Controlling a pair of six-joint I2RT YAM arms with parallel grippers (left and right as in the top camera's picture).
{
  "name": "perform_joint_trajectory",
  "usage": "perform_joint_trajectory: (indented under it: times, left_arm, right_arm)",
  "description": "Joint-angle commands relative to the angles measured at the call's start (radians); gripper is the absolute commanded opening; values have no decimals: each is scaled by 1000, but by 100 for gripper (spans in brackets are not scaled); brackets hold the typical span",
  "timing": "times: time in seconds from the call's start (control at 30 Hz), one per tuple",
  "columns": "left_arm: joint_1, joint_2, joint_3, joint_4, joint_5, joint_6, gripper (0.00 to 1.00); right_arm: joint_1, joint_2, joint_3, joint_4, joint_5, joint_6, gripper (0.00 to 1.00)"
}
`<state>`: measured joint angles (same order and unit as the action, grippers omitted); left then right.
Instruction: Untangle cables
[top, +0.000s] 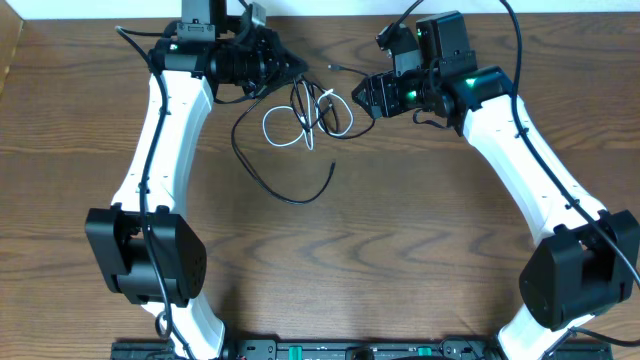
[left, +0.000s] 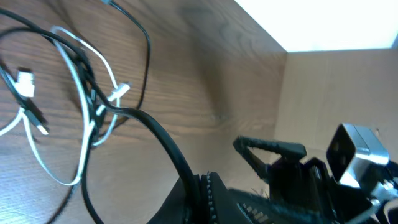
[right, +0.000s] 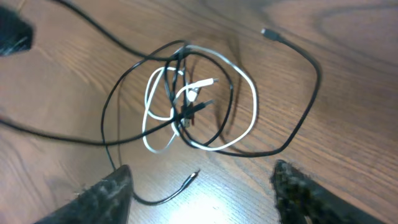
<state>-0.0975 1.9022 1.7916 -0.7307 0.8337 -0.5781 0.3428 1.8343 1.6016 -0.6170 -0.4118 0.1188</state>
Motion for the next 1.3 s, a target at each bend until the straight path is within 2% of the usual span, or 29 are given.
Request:
perform_joint_trajectory:
  times: [0.0,0.1,0.33,0.67,0.8,0.83,0.9,0.93,1.1,1.27]
  left_arm:
    - [-22,3,-4,23,124,8,7]
    - [-45,3,-4,44,163,-3,8]
    - [-68,3,-4,88,222,-48,7]
    - [-68,3,-4,97,232,-75,7]
    - [-66,3,-4,125,232,-111,7]
    - [-64,3,-4,136,232,-116,7]
    - [-53,3,-4,146,229,-116,8]
    - [-40,3,-4,146,223,-116,7]
    - [68,3,-4,145,146,-115,8]
    - [166,3,-4,115,49,-87,7]
  right_arm:
    - [-1,57,1,16,-6,27,62]
    - [1,95,1,75,-92,69,59]
    - [26,175,1,155,-89,180,52]
    - [83,240,1,172,-25,184,49]
    - [94,259,1,185,40,176,34]
    - [94,262,1,180,72,169,22]
    - [89,262,1,147,170,163,5]
    - [84,262,1,127,209,159,1]
    - [0,262,1,-57,475,166,1]
    - [-101,262,1,-164,640,165,1]
